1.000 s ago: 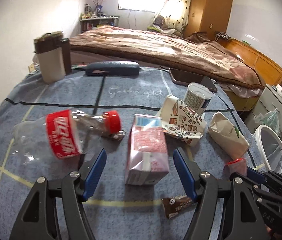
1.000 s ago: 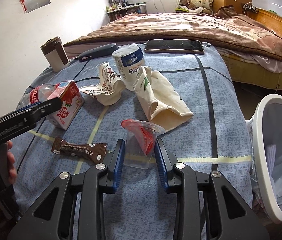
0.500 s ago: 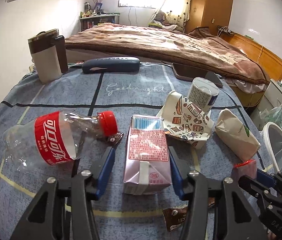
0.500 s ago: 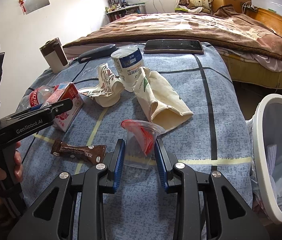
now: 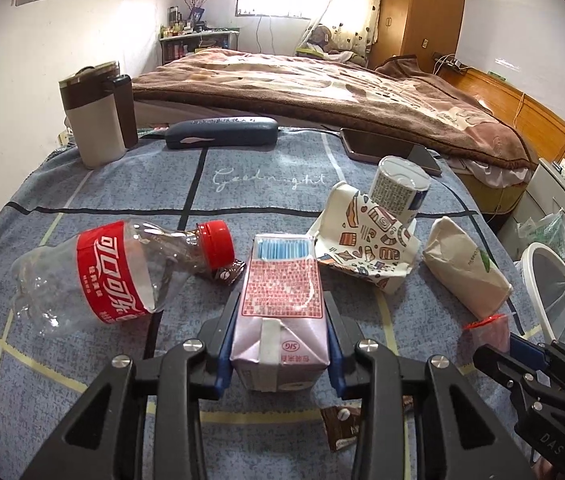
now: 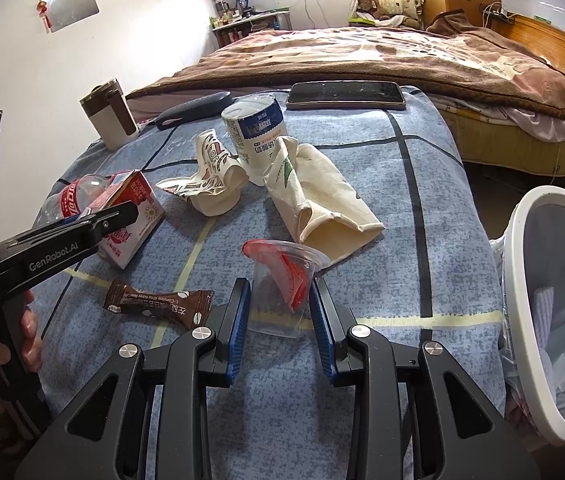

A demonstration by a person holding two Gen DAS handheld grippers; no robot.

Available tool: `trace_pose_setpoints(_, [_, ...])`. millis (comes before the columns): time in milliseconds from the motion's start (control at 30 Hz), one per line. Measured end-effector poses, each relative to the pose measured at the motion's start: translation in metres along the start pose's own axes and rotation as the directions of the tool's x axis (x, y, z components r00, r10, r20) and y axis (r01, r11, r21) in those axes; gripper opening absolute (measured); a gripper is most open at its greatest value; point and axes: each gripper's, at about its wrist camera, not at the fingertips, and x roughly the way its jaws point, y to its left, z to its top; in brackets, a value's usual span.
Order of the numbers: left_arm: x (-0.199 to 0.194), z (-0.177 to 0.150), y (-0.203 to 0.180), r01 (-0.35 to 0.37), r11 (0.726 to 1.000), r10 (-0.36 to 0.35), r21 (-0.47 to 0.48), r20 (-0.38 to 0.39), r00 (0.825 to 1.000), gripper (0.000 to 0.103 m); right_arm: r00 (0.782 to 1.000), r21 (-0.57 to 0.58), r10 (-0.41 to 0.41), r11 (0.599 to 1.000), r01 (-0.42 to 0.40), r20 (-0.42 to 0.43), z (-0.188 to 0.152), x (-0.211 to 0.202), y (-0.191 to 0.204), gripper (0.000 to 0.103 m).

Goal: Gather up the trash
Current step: 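Grasp the clear plastic cup with the right tool while the left tool grasps the pink carton, then carry the carton and cup over the white bin and open both tools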

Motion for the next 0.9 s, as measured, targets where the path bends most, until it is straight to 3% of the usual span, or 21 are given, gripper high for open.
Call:
trace_pose_setpoints(333, [-0.020,-0.005,-0.007,0.019,1.000,-0.019,0.005,0.026,0.999,0.039,1.000,0.004,0.002,1.000,-0.002,0.026,-0.002,-0.013,-0.002,0.033])
trace_pose_setpoints(467, [-0.017,-0.012,-0.013,0.007,1.000,-0.008,0.024,0.007,1.000,0.039,0.999,0.008,0.003,1.000,-0.003,0.040,-0.003,-0.021,-0.004,0.033])
trace_pose_setpoints(600, [-0.009,-0.015,-0.010,0.052,0.998,-0.053,-0.030,-0.023,0.998,0.039,0.999,0.005,0.001,1.000,-0.002,0.045,-0.004,-0.024,-0.004,0.033])
trace_pose_setpoints(700, [0.001,-0.014,-0.012,0.030,0.999,-0.031,-0.026,-0.050,0.998,0.040,0.999,0.008,0.002,1.000,-0.002,0.049,-0.005,-0.026,-0.006,0.033])
trace_pose_setpoints(900, [-0.004,-0.014,-0.016,0.014,1.000,-0.014,-0.022,-0.017,1.000,0.039,0.999,0.016,-0.007,1.000,0.006,0.054,-0.004,-0.027,-0.010,0.033])
